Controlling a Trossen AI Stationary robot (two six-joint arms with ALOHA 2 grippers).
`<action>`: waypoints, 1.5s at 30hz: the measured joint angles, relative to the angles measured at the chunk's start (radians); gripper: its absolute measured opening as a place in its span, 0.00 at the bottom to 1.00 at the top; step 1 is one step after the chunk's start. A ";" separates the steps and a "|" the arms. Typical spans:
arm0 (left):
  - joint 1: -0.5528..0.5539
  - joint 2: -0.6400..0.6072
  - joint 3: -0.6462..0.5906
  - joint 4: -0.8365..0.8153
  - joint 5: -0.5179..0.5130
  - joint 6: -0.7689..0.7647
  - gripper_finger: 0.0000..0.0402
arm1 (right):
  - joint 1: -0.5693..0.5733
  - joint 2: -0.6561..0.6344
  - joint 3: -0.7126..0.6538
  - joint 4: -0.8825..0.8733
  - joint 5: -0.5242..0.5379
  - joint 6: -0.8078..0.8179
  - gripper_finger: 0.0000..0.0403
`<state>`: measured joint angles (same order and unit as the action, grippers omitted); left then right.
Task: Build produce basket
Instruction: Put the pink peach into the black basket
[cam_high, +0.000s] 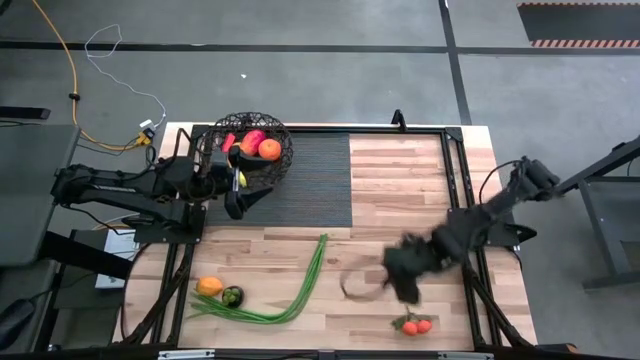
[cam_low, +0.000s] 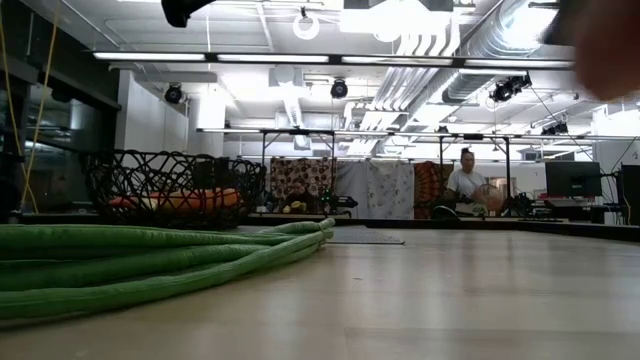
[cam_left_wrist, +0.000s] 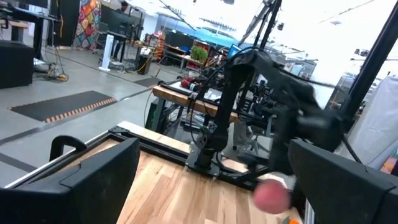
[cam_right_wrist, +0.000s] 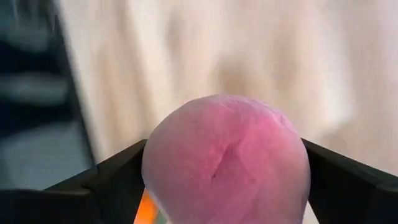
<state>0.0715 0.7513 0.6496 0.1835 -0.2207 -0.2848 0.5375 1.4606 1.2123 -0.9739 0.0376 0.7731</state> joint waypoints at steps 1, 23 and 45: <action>0.000 0.000 0.004 0.000 0.000 0.003 0.99 | -0.053 -0.015 0.008 0.022 0.043 -0.048 0.87; 0.000 0.027 0.015 -0.082 0.000 0.277 0.99 | -0.651 -0.079 -0.229 1.470 -0.280 -0.265 0.87; 0.000 0.342 0.040 0.261 -0.061 0.444 0.99 | -0.640 -0.080 -0.226 1.464 -0.203 -0.205 0.87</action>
<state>0.0715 1.0938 0.6892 0.4448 -0.2813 0.1596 -0.1029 1.3808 0.9859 0.4906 -0.1653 0.5682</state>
